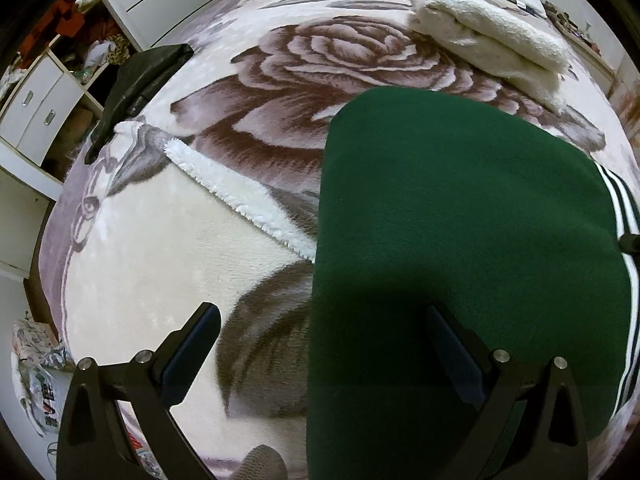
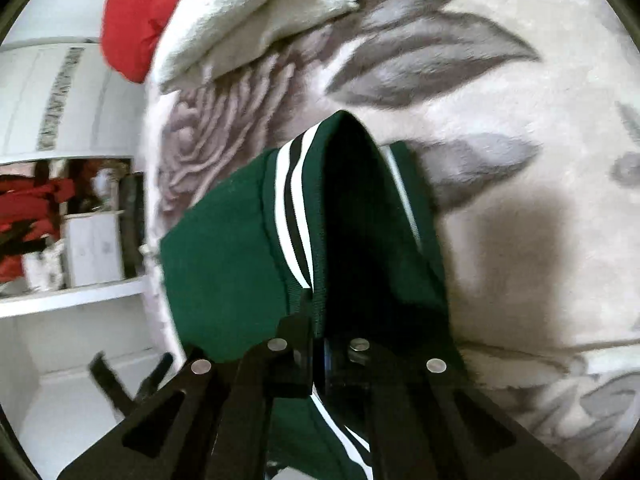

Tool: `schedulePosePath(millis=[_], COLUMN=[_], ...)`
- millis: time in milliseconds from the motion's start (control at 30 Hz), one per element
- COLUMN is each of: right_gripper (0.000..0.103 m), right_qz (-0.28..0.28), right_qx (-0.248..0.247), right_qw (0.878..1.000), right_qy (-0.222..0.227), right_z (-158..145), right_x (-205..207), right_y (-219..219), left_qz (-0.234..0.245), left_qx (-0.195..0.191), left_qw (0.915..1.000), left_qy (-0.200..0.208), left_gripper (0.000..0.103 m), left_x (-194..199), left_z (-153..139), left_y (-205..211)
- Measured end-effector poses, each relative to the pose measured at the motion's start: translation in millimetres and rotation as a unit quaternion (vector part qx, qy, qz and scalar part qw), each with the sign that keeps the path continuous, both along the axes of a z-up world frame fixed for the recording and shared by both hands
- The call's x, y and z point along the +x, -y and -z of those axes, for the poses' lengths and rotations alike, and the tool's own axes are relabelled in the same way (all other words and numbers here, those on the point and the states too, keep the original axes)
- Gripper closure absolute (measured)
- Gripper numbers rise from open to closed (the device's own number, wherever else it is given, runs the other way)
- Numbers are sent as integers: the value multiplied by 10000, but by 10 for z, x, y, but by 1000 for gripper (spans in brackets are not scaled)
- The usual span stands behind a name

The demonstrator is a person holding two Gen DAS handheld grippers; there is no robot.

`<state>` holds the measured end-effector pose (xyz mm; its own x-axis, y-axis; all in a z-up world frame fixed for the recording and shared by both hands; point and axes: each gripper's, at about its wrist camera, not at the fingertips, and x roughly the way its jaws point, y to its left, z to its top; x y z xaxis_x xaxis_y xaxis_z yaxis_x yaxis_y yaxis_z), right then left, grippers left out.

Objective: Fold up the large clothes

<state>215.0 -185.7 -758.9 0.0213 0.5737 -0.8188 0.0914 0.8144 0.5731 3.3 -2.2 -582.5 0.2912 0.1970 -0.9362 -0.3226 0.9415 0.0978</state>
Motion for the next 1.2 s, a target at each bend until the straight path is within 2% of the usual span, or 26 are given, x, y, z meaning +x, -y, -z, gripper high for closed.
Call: schedulePosePath(millis=[100,167,333,500,600,667,767,833,900,933,1067,1200], right_gripper=[101,101,101,99,82,46,32,24,14,7,3,0], right_qz=[59,-10,-121,-353,-698,-832,-1163,-1402,-1505,-1560,-1469,-1379], right_qx=[-358,-558,-736,-873,-812,-662,-630,-674,-580,-480,165,821], right_qw=[9993,9984,9971,9955,9942,9943,9912,9878,9869,9865,9872,9828], right_qy=[-111,-117,-163,-89,-70,-98,-13,-73,-102,-136,-593,-911], right_z=[85,158,251,154,53,1,15,152,292,383,732,1036], right_x=[9,66,85,51,46,14,-91,-166,-197,-198,-144,-124], right_y=[70,-39,-99,-133,-160,-134,-94,-79,-71,-63,37,78], left_qz=[16,5,-18,-94,-144,-199,-269,-302,-319,-347,-438,-321], left_qx=[13,-22,-59,-133,-219,-289,-366,-473,-733,-986,-1822,-2925], left_qw=[10000,10000,10000,9998,9996,9994,9990,9984,9968,9945,9822,9555], left_qy=[-24,-26,-12,-61,-51,-20,-1,-36,-55,-30,91,213], left_gripper=[0,0,0,0,0,0,0,0,0,0,0,0], left_x=[8,4,-7,-4,-15,-27,-31,-21,-14,-19,-45,-2], left_z=[3,5,9,-15,-58,-92,-109,-74,-22,20,158,368], left_y=[1,-9,-15,-58,-120,-171,-237,-289,-361,-433,-604,-704])
